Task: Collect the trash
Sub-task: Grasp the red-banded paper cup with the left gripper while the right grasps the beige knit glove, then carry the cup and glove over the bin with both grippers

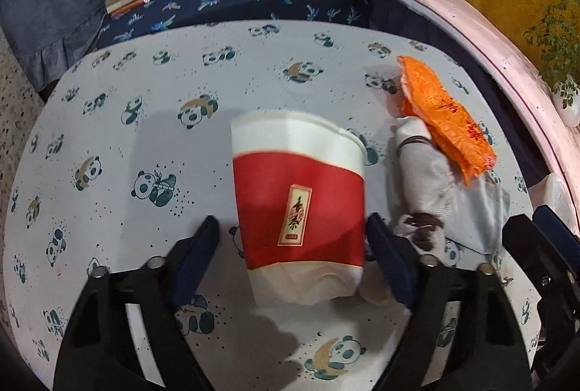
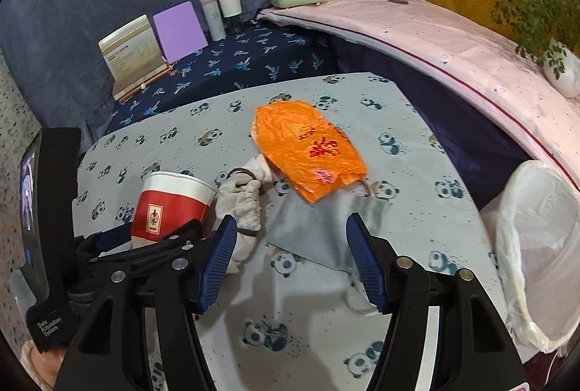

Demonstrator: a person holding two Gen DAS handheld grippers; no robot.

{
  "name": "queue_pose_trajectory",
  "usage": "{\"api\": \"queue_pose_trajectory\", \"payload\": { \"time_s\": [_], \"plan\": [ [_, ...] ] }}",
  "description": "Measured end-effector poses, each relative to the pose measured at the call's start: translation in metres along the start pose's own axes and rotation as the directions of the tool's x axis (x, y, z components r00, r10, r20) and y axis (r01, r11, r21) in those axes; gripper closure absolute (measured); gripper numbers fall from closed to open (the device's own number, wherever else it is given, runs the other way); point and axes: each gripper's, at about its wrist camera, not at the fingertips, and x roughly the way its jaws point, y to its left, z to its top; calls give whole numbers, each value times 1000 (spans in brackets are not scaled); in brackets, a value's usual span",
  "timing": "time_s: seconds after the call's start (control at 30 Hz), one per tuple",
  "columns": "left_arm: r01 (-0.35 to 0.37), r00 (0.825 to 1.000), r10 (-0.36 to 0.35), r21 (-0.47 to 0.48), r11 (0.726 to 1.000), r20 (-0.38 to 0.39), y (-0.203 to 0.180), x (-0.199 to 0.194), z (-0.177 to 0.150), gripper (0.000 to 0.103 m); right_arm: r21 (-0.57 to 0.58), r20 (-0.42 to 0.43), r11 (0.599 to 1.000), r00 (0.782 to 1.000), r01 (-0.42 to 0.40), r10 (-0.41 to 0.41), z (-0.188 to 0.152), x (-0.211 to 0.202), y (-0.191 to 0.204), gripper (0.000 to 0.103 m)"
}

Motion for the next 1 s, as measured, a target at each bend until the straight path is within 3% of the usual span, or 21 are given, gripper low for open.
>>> {"api": "queue_pose_trajectory", "payload": {
  "time_s": [0.2, 0.4, 0.5, 0.57, 0.67, 1.0],
  "plan": [
    [-16, 1000, 16, -17, 1000, 8, 15, 1, -1, 53, -7, -39, 999, 999, -36, 36, 5, 27, 16, 42],
    [-6, 1000, 7, -44, 999, 15, 27, 0, 0, 53, -24, -72, 999, 997, -36, 34, 5, 54, 27, 43],
    [-4, 1000, 4, -44, 999, 17, 28, -1, 1, 53, -25, -86, 999, 996, -36, 34, 4, 63, 28, 51],
    [-1, 1000, 2, -43, 999, 17, 28, -1, 1, 53, -26, -96, 999, 994, -46, 43, 3, 66, 29, 67],
    [9, 1000, -8, -49, 999, 17, 27, -3, 0, 53, -26, -79, 998, 996, -52, 50, 2, 62, 30, 72],
    [44, 998, -42, -31, 999, 50, 12, -26, -2, 53, -9, 5, 998, 998, -61, 61, 6, 20, 15, 75]
  ]
}}
